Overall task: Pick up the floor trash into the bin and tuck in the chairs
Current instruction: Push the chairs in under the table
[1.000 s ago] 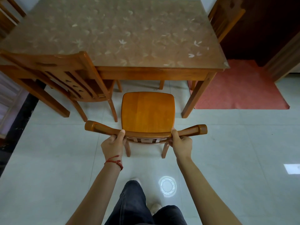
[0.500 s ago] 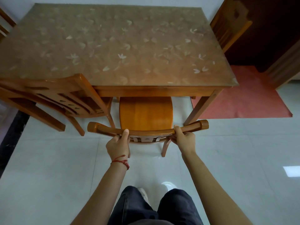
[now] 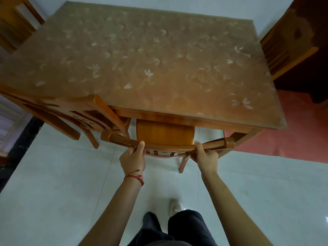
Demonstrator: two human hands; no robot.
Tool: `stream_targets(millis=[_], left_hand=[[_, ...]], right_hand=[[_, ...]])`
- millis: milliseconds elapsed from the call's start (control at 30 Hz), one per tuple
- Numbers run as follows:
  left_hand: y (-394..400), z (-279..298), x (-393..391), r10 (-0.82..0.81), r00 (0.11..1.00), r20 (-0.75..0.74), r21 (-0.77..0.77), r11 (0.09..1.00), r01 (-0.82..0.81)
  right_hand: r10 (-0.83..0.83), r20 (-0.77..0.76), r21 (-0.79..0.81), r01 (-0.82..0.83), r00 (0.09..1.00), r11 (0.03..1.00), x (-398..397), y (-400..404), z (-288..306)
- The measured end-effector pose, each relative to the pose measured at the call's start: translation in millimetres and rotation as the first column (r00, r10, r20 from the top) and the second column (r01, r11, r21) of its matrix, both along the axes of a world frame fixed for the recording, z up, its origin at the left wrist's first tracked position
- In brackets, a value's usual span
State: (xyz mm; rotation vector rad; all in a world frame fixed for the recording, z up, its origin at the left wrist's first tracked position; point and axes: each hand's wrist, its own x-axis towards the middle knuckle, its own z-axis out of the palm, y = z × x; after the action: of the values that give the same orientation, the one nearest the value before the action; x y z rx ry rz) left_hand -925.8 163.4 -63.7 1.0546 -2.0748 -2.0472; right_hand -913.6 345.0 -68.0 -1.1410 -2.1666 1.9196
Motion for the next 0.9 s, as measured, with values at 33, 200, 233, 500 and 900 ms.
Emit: stream_targets(millis=[33, 200, 233, 500, 900], left_hand=[[3, 0, -6, 0.005, 1.0, 0.003, -0.002, 1.0, -0.005], [16, 0, -31, 0.026, 1.0, 0.014, -0.021, 0.999, -0.025], [17, -1, -36, 0.026, 1.0, 0.005, -0.034, 0.999, -0.026], [23, 0, -69, 0.034, 0.999, 0.021, -0.037, 0.999, -0.034], [16, -5, -98, -0.059, 0.998, 0.015, -0.05, 0.997, 0.06]], right_hand=[[0.006, -0.003, -0.005, -0.006, 1.0, 1.0, -7, 3, 1], [0.029, -0.025, 0.024, -0.029, 0.999, 0.999, -38, 16, -2], [0.035, -0.029, 0.026, -0.034, 0.999, 0.999, -43, 18, -3], [0.006, 0.003, -0.018, -0.006, 1.0, 1.0, -73, 23, -2], [-0.026, 0.025, -0.015, 0.026, 0.999, 1.0, -99, 21, 6]])
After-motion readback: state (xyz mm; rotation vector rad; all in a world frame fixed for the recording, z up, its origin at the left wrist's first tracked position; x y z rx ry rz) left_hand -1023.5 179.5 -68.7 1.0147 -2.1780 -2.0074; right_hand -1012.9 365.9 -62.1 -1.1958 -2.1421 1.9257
